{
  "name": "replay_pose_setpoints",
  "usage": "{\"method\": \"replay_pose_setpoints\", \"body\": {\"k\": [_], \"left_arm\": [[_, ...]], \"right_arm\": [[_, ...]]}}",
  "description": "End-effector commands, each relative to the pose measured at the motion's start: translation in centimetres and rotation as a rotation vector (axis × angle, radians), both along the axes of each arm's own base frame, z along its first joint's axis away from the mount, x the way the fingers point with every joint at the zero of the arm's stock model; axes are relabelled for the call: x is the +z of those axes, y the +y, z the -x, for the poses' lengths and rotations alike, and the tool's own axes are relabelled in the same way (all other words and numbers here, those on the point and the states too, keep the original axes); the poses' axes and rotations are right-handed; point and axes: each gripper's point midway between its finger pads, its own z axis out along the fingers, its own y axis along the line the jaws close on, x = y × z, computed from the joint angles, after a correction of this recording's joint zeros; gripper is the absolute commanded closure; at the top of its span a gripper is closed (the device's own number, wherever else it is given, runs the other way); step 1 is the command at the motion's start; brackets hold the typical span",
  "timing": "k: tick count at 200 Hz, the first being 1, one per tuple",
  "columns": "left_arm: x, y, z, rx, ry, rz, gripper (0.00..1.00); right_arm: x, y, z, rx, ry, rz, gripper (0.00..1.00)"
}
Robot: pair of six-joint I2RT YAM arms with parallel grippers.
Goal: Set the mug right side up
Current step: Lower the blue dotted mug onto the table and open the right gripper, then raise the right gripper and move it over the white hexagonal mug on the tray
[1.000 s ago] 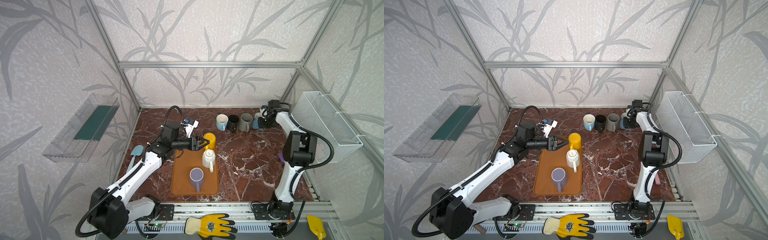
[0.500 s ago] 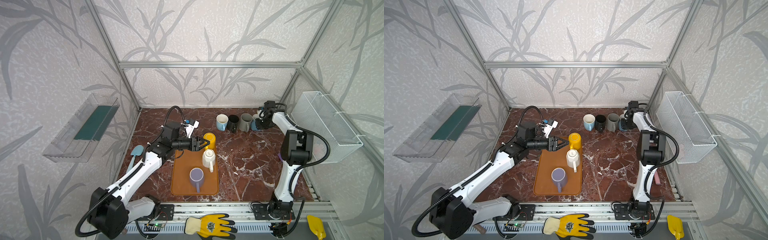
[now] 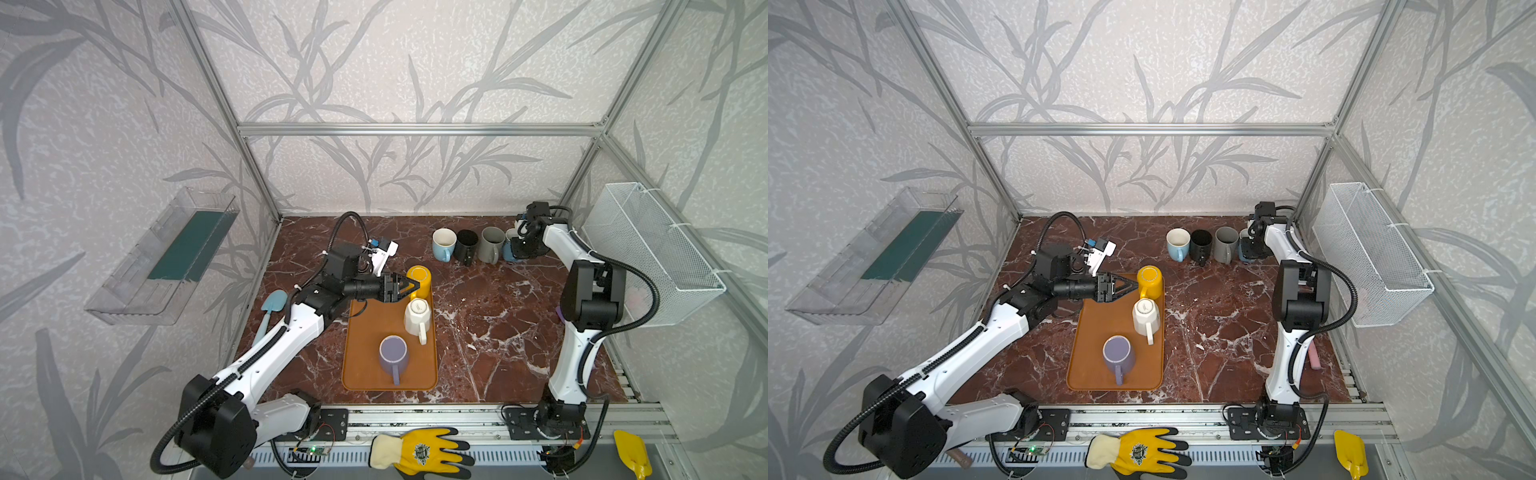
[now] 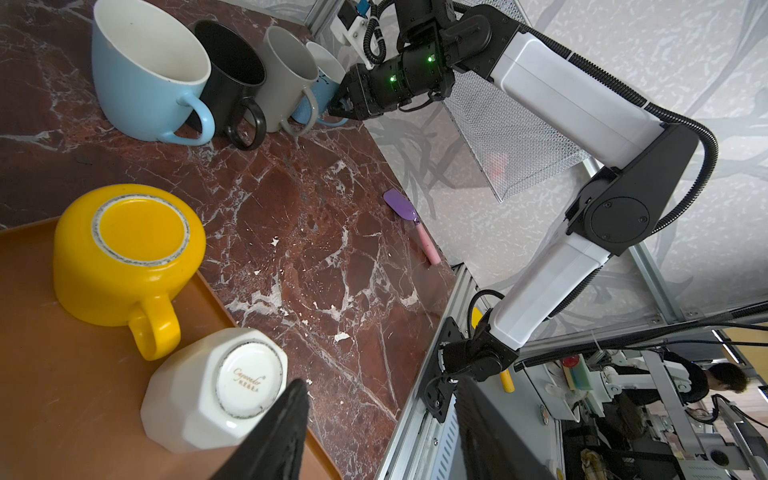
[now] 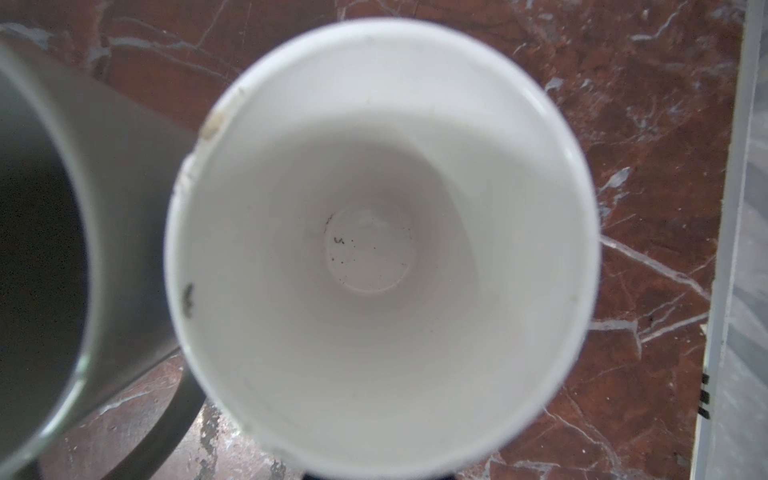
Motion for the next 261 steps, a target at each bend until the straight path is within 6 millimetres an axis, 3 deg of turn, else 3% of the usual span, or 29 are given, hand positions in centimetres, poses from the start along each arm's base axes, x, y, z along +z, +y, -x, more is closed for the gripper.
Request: {"method": "replay_pose_setpoints", "body": {"k": [1,32,81,127,157,210,261], "left_arm": [[1.2,-0.2,0.1,-0.011,-0.041,0.006,0.41],[1.3,-0.2,0.1,-0.011,-0.042,0.006,0.41],[1.1,-0.2,0.1,-0.012,-0.039,0.003,0.41],[0.9,-0.1,0.0,-0.003,-0.034,-0.004,0.41],[0.7,0.0,-0.1,0.009,-0.031,-0.013,0.40],[0.6,0.1,0.0,0.009,-0.036,-0.016,0.40],[0.4,0.3,0.2,0.012,-0.040,-0.027,0.40]], "right_arm": [[0.0,-0.1,-0.1,-0.006,0.006,0.004,0.95],[-0.2,0.1,0.0,-0.005,0.015,-0.008,0.81],[-0.4,0.3,0.2,-0.003,0.027,-0.022,0.70],[0.8,0.8,0.3,0.003,0.007,-0.047,0.60],[2.8,0.8,0.6,0.004,-0.026,-0.045,0.48],[8.3,1.3,1.9,0.015,-0.124,-0.055,0.38],[13.5,3.8,3.8,0.064,-0.276,-0.162,0.33]]}}
